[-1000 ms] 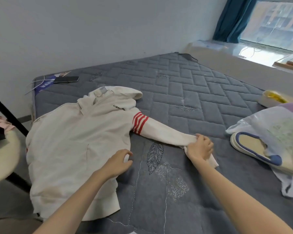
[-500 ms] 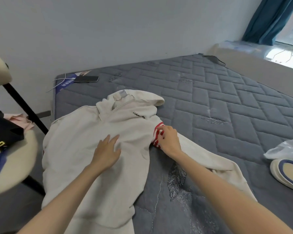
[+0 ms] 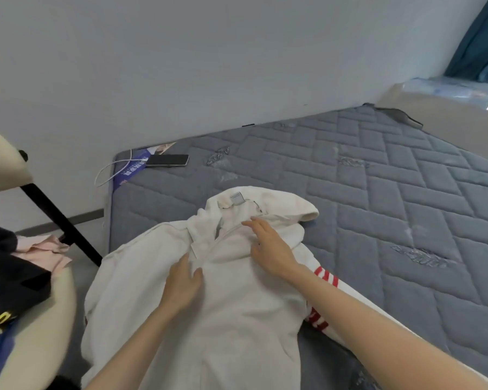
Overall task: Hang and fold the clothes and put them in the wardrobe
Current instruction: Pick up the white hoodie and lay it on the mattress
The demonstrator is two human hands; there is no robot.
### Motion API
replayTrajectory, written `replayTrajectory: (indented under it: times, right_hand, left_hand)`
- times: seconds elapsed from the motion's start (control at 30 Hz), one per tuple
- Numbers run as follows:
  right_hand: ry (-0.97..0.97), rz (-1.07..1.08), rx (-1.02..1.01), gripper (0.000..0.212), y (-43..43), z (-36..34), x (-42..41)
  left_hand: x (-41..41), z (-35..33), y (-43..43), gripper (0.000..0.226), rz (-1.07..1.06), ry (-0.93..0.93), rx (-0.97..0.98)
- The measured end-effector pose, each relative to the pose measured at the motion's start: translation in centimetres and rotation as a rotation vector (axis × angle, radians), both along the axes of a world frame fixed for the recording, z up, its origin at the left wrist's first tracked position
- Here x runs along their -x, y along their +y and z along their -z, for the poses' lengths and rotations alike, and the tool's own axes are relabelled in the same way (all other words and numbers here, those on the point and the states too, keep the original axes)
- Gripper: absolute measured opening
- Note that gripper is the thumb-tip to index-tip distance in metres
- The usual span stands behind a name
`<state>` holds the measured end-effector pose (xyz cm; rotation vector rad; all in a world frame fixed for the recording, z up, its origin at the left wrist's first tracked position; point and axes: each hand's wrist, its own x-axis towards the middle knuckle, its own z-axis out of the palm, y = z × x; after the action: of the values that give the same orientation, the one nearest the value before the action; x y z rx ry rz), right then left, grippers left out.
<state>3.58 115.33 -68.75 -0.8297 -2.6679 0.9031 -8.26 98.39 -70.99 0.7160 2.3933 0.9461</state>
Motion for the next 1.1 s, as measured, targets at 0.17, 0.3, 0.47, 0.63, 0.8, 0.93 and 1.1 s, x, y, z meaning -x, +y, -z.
replayTrajectory:
  times: [0.17, 0.3, 0.47, 0.63, 0.8, 0.93, 1.1]
  right_hand:
    - [-0.246, -0.06, -0.038, 0.081, 2.2, 1.3, 3.4]
    - [-0.319, 0.01, -0.175, 0.057, 2.0, 3.1, 3.4]
    - [-0.389, 0.017, -0.325, 0.026, 2.0, 3.8, 2.0]
    - [-0.388, -0.052, -0.408, 0.02, 2.7, 3.8, 0.0]
    - [-0.429, 0.035, -0.351, 0.018, 2.3, 4.0, -1.0]
    - [-0.389, 0.105, -0.343, 0.017, 1.2, 2.5, -0.9]
    - [-0.198, 0.031, -0.108, 0.017, -0.9, -0.7, 0.0]
  left_hand:
    - [3.3, 0.6, 3.0, 0.065, -0.116, -0.207, -0.071]
    - [4.4, 0.4, 4.9, 0.047, -0.236, -0.392, -0.201]
    - [5.1, 1.2, 6.1, 0.013, -0.28, -0.28, -0.186]
    - [6.4, -1.3, 6.5, 0.011, -0.476, 0.028, -0.206]
    - [8.3, -0.5, 5.9, 0.022, -0.42, -0.215, -0.201]
    - [7.2, -0.4, 4.7, 0.043, -0.392, -0.304, -0.246]
    - [6.0, -2.9, 2.5, 0.04, -0.351, -0.24, -0.28]
